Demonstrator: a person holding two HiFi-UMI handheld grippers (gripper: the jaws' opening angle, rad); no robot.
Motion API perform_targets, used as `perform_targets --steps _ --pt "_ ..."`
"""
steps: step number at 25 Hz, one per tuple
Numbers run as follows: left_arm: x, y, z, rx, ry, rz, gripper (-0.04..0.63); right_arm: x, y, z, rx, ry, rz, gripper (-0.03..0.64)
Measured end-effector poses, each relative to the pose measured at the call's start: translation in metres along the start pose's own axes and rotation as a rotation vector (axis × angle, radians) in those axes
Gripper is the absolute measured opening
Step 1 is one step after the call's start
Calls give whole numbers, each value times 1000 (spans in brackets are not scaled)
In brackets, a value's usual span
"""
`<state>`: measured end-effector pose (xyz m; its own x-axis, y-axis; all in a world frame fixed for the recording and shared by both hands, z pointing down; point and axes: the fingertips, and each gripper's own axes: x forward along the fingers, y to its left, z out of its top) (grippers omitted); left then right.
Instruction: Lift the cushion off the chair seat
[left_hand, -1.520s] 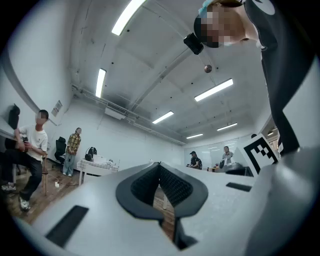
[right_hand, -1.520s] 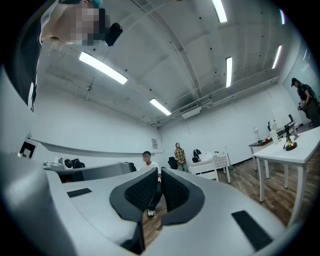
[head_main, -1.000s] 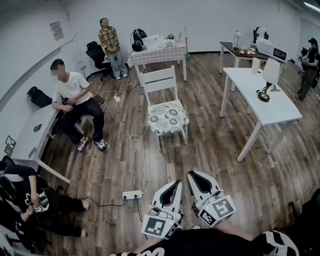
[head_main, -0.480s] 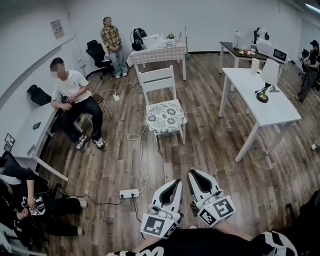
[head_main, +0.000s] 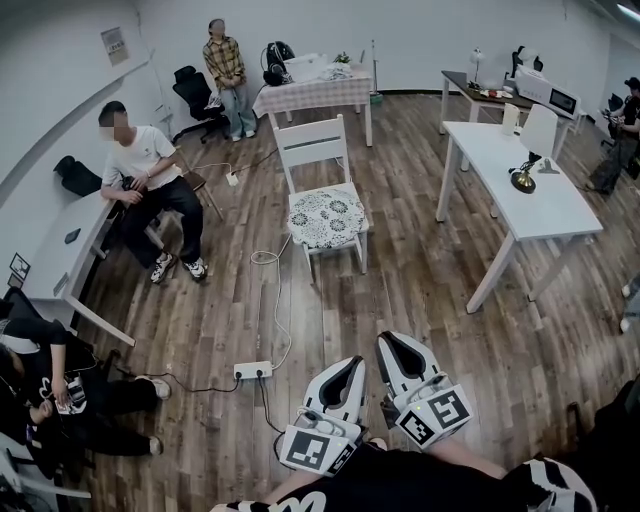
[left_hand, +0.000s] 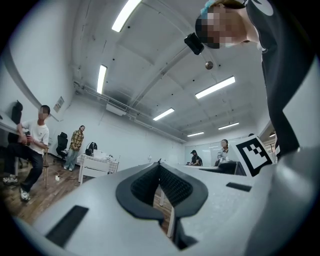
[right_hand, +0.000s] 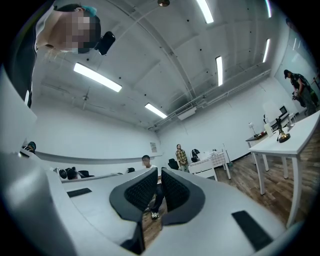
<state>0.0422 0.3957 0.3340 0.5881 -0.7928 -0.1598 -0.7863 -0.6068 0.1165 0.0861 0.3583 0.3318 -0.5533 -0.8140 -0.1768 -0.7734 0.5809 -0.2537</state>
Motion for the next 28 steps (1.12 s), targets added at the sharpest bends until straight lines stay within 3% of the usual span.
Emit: perform_targets --steps 8,15,28 --pt "2 8 -1 5 -6 17 0 10 3 -5 -9 10 26 37" --pt "36 34 -6 -7 -9 9 -1 37 -23 -10 -23 24 1 37" --pt "132 151 -5 -9 0 -17 0 167 -85 -22 -26 29 -54 37"
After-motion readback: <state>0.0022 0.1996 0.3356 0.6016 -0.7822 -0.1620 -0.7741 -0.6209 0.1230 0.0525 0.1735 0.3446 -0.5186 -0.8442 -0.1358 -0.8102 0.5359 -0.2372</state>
